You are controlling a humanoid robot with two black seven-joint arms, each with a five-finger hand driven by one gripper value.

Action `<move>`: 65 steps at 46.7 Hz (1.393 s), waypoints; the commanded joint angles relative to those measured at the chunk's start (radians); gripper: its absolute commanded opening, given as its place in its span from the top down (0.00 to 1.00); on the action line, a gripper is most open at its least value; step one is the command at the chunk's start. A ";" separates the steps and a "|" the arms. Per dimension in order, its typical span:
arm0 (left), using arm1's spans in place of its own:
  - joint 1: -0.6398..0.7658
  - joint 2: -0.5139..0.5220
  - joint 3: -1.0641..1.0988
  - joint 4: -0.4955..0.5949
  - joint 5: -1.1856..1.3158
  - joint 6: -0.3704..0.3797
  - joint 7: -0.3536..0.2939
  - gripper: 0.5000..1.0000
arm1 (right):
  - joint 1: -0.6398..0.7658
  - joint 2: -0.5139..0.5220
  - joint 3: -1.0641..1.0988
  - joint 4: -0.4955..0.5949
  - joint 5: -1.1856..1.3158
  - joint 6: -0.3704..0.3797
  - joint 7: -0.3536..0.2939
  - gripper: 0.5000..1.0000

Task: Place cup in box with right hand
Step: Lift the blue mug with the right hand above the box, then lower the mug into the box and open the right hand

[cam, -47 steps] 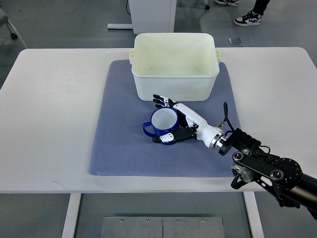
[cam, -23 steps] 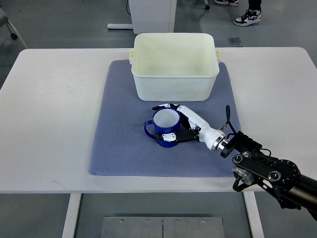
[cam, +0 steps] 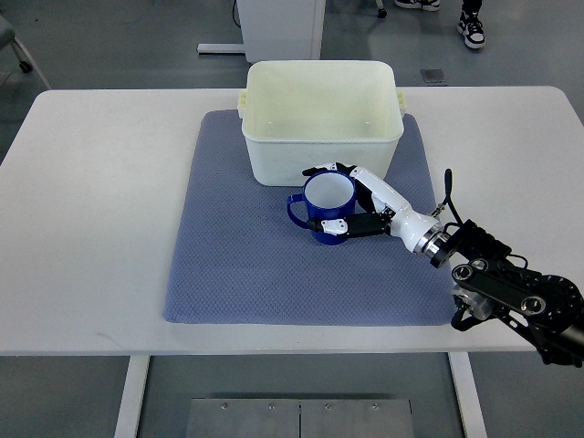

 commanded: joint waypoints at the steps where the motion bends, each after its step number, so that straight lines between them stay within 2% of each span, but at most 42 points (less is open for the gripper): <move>1: 0.000 0.000 -0.002 0.000 0.000 0.000 0.001 0.00 | 0.016 -0.058 0.001 0.043 0.005 0.002 -0.002 1.00; 9: 0.000 0.000 -0.002 0.000 0.000 0.000 -0.001 0.00 | 0.047 -0.161 0.002 0.143 0.014 0.002 -0.013 1.00; 15: 0.000 0.000 0.001 0.000 0.000 0.000 0.001 0.00 | 0.072 -0.223 0.022 0.203 0.028 0.003 -0.047 1.00; 33: 0.000 0.000 0.001 0.000 0.000 0.000 0.001 0.00 | 0.223 -0.229 0.080 0.203 0.069 0.006 -0.185 1.00; 46: 0.000 0.000 0.001 0.000 0.000 0.000 0.001 0.00 | 0.297 -0.117 0.080 0.079 0.076 -0.007 -0.236 1.00; 53: 0.000 0.000 0.001 0.000 0.000 0.000 0.001 0.00 | 0.320 -0.039 0.079 -0.020 0.074 -0.046 -0.257 1.00; 65: 0.000 0.000 0.001 0.000 0.000 0.000 0.001 0.00 | 0.335 0.058 0.074 -0.159 0.074 -0.046 -0.262 1.00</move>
